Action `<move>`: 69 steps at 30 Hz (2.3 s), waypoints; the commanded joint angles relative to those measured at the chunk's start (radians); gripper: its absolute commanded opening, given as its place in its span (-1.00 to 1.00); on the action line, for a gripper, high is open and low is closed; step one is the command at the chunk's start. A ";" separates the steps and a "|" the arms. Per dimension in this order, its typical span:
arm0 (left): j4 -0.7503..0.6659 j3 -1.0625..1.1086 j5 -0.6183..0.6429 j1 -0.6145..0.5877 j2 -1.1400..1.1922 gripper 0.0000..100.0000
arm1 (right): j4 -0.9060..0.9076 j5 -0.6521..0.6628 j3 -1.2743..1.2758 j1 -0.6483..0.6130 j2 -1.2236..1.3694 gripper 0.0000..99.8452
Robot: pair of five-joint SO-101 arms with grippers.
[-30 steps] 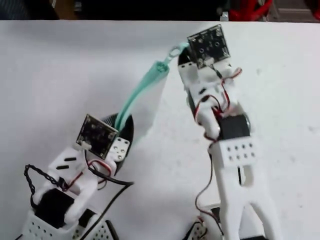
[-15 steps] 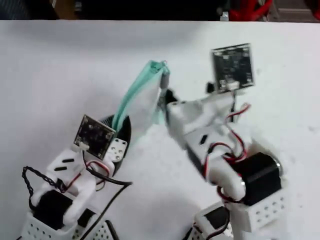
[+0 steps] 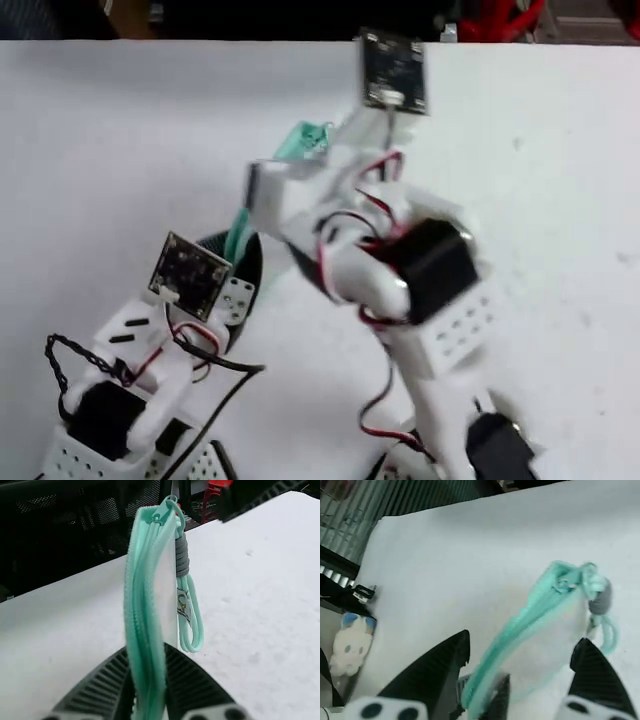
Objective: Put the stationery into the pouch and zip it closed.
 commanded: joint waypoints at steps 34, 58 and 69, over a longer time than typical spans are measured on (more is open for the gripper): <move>0.044 -0.002 -0.066 0.099 0.012 -0.94 | 0.105 0.546 -0.091 0.148 0.331 -0.91; -0.072 0.008 0.417 -0.723 0.013 -0.44 | -0.013 0.327 -0.239 0.031 0.306 -0.97; -0.078 0.025 0.425 -0.720 0.013 -0.44 | -0.028 0.377 -0.028 0.338 0.311 -0.96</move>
